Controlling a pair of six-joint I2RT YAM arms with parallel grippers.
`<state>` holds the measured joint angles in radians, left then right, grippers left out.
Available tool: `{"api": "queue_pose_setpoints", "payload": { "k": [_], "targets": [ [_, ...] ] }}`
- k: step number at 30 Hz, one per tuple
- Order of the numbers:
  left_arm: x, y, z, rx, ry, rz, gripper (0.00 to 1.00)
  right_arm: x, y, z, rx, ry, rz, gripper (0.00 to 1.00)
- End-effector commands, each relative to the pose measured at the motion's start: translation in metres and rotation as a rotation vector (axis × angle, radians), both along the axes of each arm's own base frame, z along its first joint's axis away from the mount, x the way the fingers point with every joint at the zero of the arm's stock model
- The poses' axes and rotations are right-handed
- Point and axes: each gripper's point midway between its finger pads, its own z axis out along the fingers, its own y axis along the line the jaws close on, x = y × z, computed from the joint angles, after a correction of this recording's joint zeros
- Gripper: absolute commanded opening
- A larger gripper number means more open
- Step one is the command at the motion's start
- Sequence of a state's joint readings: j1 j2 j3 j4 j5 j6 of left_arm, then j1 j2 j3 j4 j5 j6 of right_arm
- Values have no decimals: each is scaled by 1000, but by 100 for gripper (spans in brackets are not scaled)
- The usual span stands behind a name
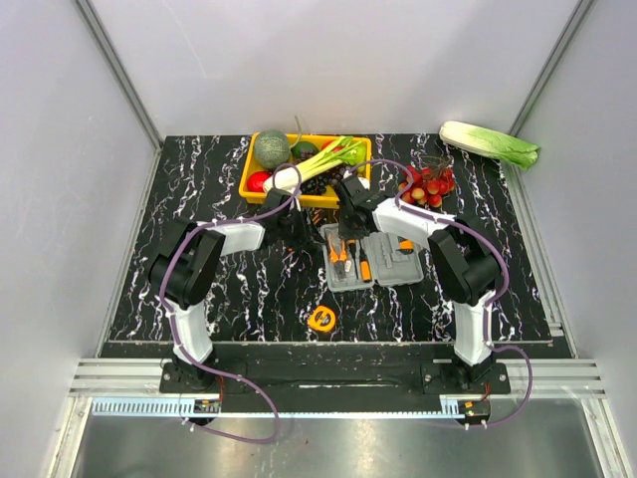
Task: Pack the tool kit
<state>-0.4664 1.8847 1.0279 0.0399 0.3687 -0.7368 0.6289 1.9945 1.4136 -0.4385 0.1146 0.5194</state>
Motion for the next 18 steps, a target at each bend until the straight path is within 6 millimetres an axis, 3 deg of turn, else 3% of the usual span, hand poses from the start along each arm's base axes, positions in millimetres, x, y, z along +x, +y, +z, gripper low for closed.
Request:
{"api": "queue_pose_setpoints", "payload": {
  "k": [1, 10, 12, 15, 18],
  "targets": [
    [-2, -7, 12, -13, -29, -30, 42, -13, -3, -14, -31, 56, 28, 22],
    [0, -22, 38, -149, -106, -43, 49, -16, -4, -20, -37, 71, 37, 23],
    [0, -22, 35, -137, -95, -37, 49, -17, -4, -20, -38, 71, 38, 23],
    [1, -18, 22, -94, -58, -26, 43, -17, -4, -20, -36, 74, 40, 23],
    [-2, -14, 9, -58, -21, -17, 29, -18, -5, -22, -39, 78, 38, 22]
  ]
}}
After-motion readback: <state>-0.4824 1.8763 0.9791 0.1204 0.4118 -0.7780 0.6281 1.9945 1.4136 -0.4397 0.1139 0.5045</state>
